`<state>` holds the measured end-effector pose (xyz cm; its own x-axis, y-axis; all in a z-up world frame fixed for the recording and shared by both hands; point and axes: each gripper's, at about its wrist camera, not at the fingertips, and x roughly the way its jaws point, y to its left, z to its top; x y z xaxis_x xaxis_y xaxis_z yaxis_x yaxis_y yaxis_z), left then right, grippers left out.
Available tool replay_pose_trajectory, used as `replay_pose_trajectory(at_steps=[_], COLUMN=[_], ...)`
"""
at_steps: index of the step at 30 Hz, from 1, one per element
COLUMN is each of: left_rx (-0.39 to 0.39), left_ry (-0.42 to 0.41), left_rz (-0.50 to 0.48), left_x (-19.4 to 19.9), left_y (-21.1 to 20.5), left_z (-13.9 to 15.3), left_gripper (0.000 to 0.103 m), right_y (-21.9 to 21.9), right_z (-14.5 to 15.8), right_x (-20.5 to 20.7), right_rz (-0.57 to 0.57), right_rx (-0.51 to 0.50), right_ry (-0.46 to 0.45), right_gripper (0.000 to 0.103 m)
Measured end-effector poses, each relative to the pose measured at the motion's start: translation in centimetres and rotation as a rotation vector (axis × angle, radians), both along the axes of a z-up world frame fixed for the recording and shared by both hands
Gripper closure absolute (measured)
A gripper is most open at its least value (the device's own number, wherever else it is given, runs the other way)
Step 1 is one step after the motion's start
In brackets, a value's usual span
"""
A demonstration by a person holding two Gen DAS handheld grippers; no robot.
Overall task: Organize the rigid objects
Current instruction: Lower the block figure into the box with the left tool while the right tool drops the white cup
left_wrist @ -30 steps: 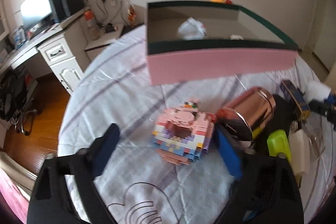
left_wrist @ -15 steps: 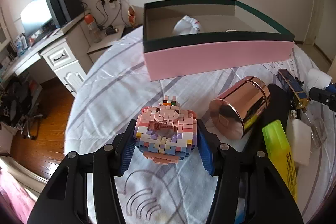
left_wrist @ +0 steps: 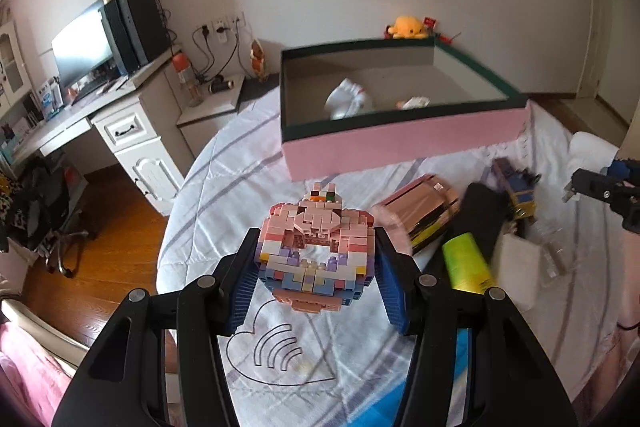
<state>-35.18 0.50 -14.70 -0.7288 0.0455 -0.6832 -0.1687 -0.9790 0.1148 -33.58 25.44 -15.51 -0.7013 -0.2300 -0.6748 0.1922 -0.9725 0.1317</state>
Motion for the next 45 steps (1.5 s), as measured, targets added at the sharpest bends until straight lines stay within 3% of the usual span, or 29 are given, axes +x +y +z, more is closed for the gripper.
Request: replay_pose_trajectory(at_steps=[9, 13, 16, 22, 36, 45], left_rx=[0.059, 0.12, 0.163, 0.176, 0.12, 0.056], left_ry=[0.075, 0.095, 0.096, 0.087, -0.071, -0.156], left_rz=[-0.048, -0.107, -0.147, -0.165, -0.133, -0.105], left_x=[0.4, -0.7, -2.5, -7.3, -20.4, -23.4], left_y=[2.3, 3.1, 3.8, 4.9, 7.9, 9.0], left_z=[3.8, 5.5, 6.7, 8.1, 4.4, 0.6], left_gripper=[0.048, 0.048, 0.048, 0.048, 0.048, 0.048], right_y=[-1.9, -2.4, -2.7, -3.5, -4.8, -4.3], right_z=[3.6, 5.3, 6.5, 7.5, 3.9, 0.2], right_x=[0.3, -0.5, -1.7, -5.3, -18.0, -21.9], right_rz=[0.054, 0.075, 0.088, 0.111, 0.153, 0.139], right_rx=[0.008, 0.018, 0.016, 0.018, 0.091, 0.114], right_ry=[0.083, 0.12, 0.145, 0.15, -0.005, -0.107], right_gripper=[0.039, 0.039, 0.039, 0.039, 0.038, 0.038])
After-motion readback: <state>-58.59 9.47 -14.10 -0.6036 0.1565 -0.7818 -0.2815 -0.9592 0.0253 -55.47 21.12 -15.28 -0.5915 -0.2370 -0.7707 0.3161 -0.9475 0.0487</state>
